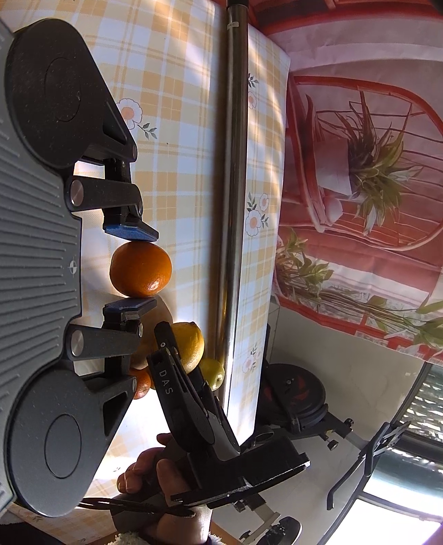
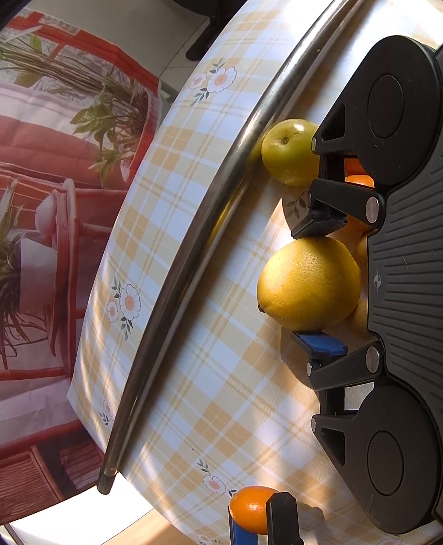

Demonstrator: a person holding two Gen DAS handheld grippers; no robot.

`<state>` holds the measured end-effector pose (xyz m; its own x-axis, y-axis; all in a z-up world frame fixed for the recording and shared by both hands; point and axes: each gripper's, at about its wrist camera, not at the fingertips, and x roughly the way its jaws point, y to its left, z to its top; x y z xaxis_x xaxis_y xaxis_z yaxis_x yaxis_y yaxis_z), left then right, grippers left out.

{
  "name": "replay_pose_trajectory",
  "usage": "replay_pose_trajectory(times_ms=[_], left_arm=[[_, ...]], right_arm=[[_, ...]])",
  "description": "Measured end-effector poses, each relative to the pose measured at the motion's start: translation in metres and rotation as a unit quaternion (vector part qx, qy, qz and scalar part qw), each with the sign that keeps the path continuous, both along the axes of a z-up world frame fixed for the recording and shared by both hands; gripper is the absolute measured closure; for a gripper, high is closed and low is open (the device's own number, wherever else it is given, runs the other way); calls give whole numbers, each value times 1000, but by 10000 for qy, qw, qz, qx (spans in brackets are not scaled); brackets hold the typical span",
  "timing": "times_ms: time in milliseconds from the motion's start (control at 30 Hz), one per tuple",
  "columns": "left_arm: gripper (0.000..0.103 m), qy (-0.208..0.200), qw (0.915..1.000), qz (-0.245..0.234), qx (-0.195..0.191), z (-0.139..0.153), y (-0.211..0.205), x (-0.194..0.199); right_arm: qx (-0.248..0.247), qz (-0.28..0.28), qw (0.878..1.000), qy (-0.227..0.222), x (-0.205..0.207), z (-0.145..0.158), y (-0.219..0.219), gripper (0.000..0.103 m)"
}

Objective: Organize fruits
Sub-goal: 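Close the right tool on the large yellow grapefruit while the left tool holds the mandarin, then carry the mandarin and grapefruit over the white plate with both tools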

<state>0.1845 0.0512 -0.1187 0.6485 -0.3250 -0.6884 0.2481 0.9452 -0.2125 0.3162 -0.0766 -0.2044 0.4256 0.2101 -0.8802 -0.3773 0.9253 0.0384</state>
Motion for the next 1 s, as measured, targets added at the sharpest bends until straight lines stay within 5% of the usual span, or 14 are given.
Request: replay_pose_trajectory(times_ms=[600, 1000], left_arm=[[66, -58, 9998, -203, 57, 7, -8, -11], [66, -252, 9985, -468, 152, 23, -18, -27]], right_arm=[[536, -404, 9960, -587, -31, 24, -17, 51], [990, -738, 9860, -1124, -100, 61, -47, 51]])
